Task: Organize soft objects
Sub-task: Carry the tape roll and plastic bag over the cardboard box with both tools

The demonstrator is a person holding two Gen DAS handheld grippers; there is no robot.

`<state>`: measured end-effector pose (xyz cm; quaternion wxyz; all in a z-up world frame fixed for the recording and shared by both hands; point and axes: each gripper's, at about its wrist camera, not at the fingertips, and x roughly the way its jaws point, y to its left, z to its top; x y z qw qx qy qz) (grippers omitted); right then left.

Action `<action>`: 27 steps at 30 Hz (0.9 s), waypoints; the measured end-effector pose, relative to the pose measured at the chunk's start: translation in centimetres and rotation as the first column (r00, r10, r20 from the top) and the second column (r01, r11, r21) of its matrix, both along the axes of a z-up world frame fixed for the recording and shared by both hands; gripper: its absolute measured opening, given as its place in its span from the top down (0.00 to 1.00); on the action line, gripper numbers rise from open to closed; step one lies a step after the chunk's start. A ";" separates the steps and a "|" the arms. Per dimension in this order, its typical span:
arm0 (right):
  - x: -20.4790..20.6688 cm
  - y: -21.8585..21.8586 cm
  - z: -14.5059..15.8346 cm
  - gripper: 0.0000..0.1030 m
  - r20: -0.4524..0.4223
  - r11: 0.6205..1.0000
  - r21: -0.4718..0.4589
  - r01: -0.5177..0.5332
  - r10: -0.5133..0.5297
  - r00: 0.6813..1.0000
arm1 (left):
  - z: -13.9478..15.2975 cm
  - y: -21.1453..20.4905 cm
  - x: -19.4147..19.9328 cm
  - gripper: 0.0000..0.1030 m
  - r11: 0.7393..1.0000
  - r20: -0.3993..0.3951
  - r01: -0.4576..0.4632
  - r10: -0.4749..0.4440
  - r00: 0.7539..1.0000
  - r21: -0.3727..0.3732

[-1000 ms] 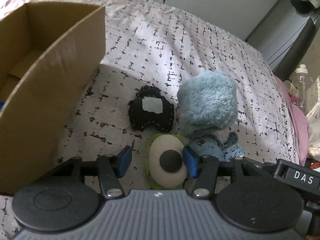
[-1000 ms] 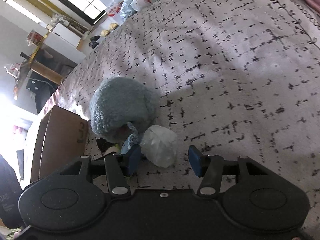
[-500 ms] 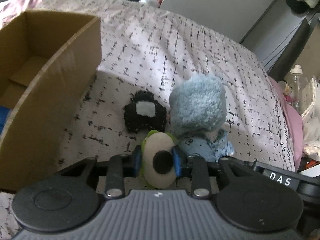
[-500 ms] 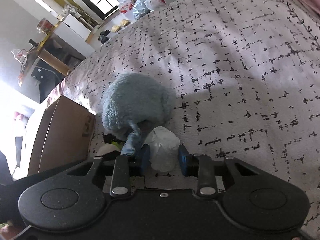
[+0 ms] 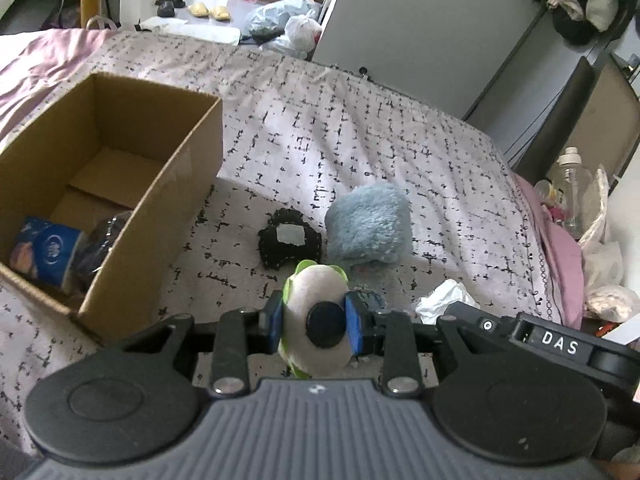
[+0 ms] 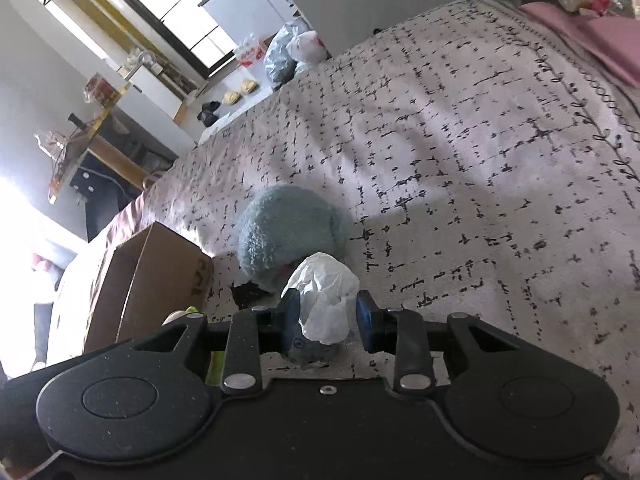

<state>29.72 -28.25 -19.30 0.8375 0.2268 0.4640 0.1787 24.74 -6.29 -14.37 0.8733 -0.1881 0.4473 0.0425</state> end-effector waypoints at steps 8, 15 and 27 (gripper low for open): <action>-1.7 0.3 1.9 0.70 0.040 1.000 -0.024 0.010 -0.009 0.999 | 2.4 0.8 -2.2 0.70 1.000 0.044 -0.026 0.026 0.999 0.003; -4.1 0.4 4.8 0.70 0.095 0.998 -0.044 0.048 -0.044 0.994 | 5.1 2.1 -4.0 0.70 0.999 0.092 -0.026 0.024 0.996 0.025; -6.3 2.3 8.7 0.70 0.183 0.999 -0.019 0.043 -0.039 0.982 | 8.4 4.5 -6.6 0.70 0.999 0.147 -0.052 0.050 0.988 0.009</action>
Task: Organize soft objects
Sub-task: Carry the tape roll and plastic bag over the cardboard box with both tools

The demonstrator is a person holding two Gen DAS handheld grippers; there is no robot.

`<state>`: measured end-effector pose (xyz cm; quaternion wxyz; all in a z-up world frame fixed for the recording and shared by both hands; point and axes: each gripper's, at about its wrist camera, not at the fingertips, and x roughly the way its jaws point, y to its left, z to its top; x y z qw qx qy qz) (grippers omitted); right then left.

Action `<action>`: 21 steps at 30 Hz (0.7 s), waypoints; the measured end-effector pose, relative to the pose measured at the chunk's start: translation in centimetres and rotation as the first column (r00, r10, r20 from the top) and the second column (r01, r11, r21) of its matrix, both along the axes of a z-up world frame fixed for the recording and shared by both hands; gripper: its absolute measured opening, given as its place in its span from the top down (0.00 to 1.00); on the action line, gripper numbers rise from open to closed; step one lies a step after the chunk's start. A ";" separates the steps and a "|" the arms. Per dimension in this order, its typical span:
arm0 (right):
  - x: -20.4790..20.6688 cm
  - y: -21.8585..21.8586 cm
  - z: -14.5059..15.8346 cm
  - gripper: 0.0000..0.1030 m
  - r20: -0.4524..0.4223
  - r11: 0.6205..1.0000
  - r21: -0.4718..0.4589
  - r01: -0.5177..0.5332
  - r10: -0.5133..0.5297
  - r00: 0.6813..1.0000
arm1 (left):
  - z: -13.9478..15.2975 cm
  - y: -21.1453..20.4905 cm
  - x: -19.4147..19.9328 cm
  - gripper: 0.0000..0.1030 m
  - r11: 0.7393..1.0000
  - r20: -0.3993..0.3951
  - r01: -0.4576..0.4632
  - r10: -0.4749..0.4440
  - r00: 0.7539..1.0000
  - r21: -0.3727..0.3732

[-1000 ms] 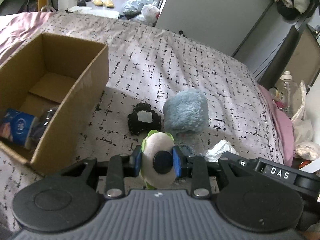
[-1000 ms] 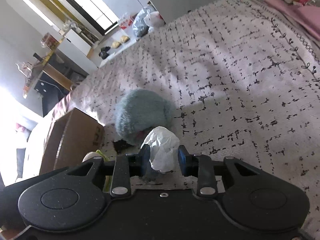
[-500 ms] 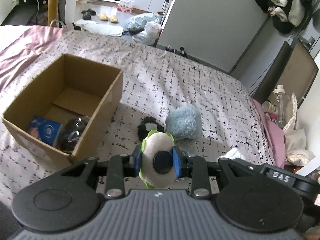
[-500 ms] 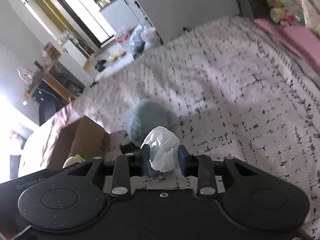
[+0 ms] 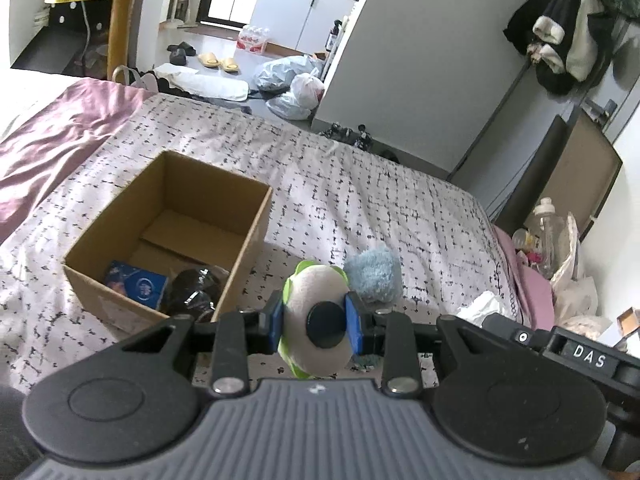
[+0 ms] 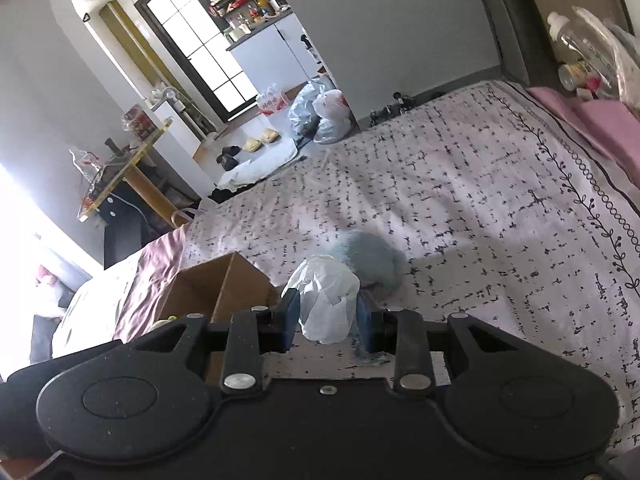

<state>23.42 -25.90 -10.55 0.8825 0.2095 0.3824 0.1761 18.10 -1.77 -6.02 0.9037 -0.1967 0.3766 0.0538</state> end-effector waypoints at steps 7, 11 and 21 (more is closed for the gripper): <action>-1.0 1.8 1.0 0.70 0.017 1.000 -0.010 -0.017 0.018 1.000 | 1.2 1.7 -1.3 0.70 1.000 0.037 -0.019 0.020 0.999 -0.013; -1.5 2.9 1.6 0.70 0.028 1.000 -0.015 -0.026 0.027 0.999 | 1.4 2.7 -1.8 0.70 1.000 0.045 -0.025 0.025 0.999 -0.015; -1.9 6.9 2.2 0.70 0.047 0.998 -0.019 -0.067 0.067 0.997 | 1.6 6.6 -2.9 0.70 0.997 0.062 -0.071 0.073 0.995 -0.025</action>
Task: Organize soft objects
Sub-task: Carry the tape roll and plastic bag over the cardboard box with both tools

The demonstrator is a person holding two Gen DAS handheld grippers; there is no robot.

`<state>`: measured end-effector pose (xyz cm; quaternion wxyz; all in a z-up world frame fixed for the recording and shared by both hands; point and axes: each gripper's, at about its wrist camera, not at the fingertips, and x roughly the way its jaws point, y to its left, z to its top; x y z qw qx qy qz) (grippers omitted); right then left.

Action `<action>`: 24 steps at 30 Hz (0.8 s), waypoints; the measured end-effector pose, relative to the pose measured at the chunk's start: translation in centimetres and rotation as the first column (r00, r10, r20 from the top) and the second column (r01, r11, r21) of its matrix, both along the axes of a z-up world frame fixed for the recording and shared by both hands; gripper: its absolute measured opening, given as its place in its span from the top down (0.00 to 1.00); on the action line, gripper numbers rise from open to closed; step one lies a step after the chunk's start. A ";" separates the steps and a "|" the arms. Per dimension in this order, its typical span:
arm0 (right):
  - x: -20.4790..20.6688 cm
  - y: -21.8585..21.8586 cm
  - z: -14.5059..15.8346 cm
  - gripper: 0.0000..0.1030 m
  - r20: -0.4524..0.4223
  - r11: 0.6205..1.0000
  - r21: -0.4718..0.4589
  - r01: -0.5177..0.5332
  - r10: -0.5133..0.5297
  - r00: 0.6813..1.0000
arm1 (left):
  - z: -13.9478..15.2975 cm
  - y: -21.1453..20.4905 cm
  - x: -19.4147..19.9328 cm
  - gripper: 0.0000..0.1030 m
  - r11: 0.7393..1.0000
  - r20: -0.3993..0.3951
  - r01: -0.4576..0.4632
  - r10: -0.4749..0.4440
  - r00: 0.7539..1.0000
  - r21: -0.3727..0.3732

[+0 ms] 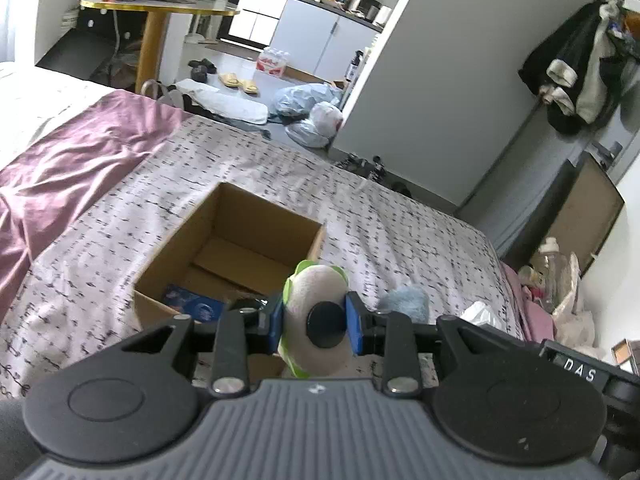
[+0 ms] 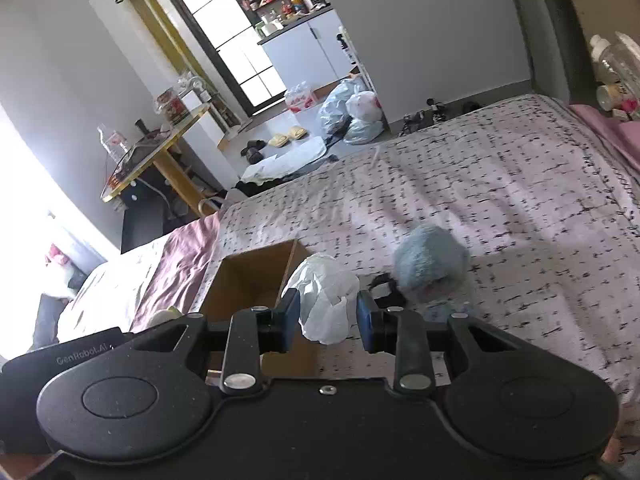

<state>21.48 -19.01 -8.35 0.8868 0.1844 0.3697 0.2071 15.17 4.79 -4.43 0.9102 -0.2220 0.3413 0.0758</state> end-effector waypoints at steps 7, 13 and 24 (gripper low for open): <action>0.2 3.0 0.0 0.70 -0.003 0.999 -0.014 -0.032 0.032 0.999 | 0.3 3.1 -0.3 0.70 1.000 0.010 -0.026 0.026 1.000 0.016; 0.6 5.7 -0.2 0.70 -0.013 0.998 -0.023 -0.062 0.062 0.998 | 0.1 5.3 -0.1 0.70 0.999 0.007 -0.044 0.044 0.999 0.002; 2.0 9.9 -1.3 0.70 -0.042 0.994 -0.041 -0.099 0.098 0.994 | -2.0 8.8 1.5 0.70 0.996 -0.038 -0.075 0.074 0.997 -0.038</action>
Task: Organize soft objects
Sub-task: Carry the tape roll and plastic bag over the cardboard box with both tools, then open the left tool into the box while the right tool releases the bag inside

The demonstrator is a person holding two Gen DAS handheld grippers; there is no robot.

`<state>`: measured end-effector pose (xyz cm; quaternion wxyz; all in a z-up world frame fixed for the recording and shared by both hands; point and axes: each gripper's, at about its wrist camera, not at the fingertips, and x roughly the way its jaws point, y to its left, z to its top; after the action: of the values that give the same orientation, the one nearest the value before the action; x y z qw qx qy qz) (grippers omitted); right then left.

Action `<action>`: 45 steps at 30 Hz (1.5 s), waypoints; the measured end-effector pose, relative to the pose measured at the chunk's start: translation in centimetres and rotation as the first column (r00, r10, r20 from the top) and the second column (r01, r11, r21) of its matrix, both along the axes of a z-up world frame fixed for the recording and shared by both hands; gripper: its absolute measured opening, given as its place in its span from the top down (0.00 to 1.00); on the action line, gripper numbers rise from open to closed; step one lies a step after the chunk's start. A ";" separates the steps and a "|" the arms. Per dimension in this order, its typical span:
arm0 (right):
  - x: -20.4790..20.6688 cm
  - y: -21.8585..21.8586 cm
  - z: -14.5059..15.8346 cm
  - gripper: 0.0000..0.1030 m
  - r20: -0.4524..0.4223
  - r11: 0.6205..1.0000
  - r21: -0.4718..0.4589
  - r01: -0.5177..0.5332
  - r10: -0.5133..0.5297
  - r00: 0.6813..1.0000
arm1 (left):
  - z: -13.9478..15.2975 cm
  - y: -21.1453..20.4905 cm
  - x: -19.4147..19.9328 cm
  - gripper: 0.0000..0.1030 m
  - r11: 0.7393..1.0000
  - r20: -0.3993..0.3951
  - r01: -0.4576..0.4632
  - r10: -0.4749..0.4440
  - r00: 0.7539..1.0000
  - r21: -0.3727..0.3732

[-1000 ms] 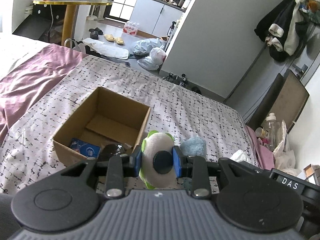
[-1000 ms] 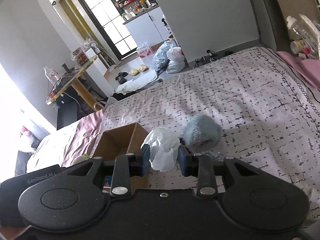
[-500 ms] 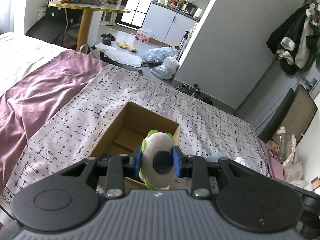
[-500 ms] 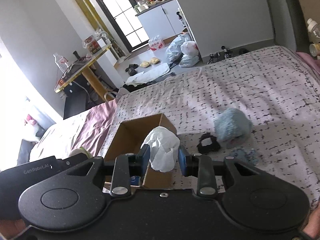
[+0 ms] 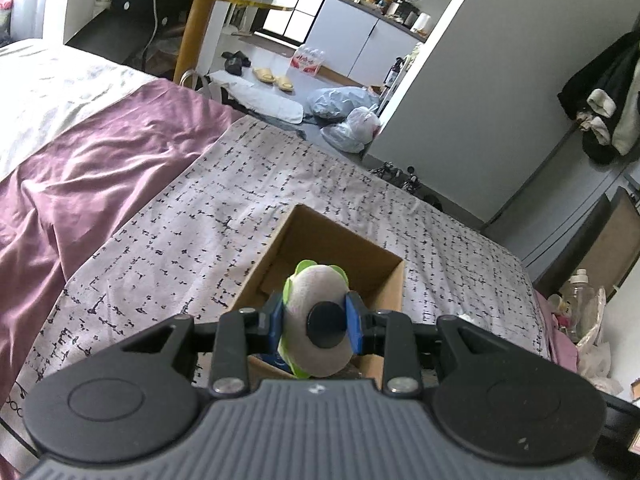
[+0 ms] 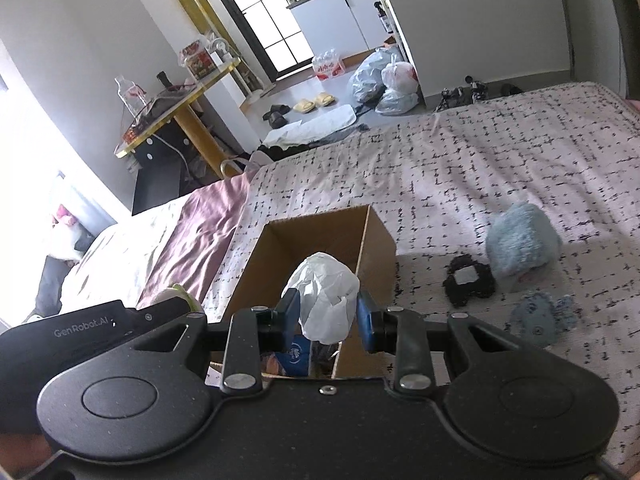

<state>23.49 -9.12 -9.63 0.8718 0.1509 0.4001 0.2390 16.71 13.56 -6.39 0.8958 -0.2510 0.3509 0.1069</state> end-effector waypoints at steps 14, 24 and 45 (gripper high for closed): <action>2.4 3.9 -2.0 0.70 -0.062 0.998 -0.042 -0.052 0.050 0.997 | -3.7 2.1 4.2 0.69 0.999 -0.078 0.006 -0.010 0.997 -0.052; 4.1 5.5 -3.4 0.70 -0.093 0.994 -0.069 -0.080 0.073 0.993 | -5.6 2.7 6.2 0.59 0.999 -0.136 -0.006 -0.001 0.991 -0.053; 4.0 5.6 -2.6 0.27 -0.103 0.997 0.044 -0.056 0.060 0.993 | -2.7 4.5 2.9 0.40 0.996 -0.138 -0.085 0.083 0.987 -0.013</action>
<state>27.47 -3.52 -12.22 0.8390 0.1692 0.4446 0.2642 19.62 18.07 -9.07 0.8619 -0.2660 0.4017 0.1583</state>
